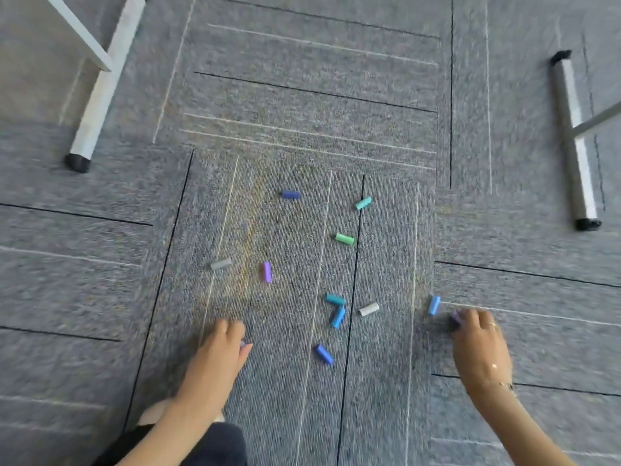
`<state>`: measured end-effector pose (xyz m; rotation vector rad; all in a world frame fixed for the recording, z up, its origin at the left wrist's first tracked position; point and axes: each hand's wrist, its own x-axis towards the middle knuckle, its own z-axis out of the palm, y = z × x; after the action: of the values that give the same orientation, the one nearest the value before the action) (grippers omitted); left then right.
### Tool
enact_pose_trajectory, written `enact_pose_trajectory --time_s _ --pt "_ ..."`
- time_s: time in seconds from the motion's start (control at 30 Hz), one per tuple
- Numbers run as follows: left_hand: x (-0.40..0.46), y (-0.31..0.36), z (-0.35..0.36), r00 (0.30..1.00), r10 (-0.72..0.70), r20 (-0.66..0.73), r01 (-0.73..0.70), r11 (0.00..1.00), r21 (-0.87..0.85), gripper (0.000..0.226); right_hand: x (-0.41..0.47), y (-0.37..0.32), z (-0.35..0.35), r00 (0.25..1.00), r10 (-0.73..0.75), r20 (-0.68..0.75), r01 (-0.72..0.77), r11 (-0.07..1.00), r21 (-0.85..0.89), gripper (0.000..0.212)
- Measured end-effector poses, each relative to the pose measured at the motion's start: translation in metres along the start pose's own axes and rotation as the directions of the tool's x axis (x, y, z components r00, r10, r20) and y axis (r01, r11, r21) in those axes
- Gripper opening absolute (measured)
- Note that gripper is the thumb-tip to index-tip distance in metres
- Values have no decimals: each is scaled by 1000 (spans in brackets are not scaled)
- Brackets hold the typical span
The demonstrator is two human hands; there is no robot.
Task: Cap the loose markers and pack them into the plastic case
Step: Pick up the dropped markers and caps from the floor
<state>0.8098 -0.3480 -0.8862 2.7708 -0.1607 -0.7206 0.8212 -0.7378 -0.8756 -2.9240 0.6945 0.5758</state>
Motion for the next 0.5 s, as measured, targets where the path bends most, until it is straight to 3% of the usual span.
enact_pose_trajectory --time_s 0.07,0.13,0.23,0.3,0.43,0.5 --pt "-3 0 2 999 -20 -30 22 997 76 37 4 -7 -5 1000 2 17 -1 999 -33 14" --pt "-5 2 5 994 -72 -80 74 997 33 39 9 -14 -9 999 -6 39 7 999 -34 10" --pt "-3 5 3 956 -242 -164 206 956 -211 28 17 -26 -9 997 -21 79 26 998 -65 15" --pt "7 1 -4 904 -396 -165 294 852 -433 20 20 -35 -6 993 71 96 -63 995 -81 22" --pt "37 -13 -30 869 -403 -288 251 859 -447 32 20 -52 0 985 151 80 -164 968 192 26" --pt "53 -15 -46 870 -402 -285 255 863 -436 31 20 -58 7 988 154 30 -157 961 228 32"
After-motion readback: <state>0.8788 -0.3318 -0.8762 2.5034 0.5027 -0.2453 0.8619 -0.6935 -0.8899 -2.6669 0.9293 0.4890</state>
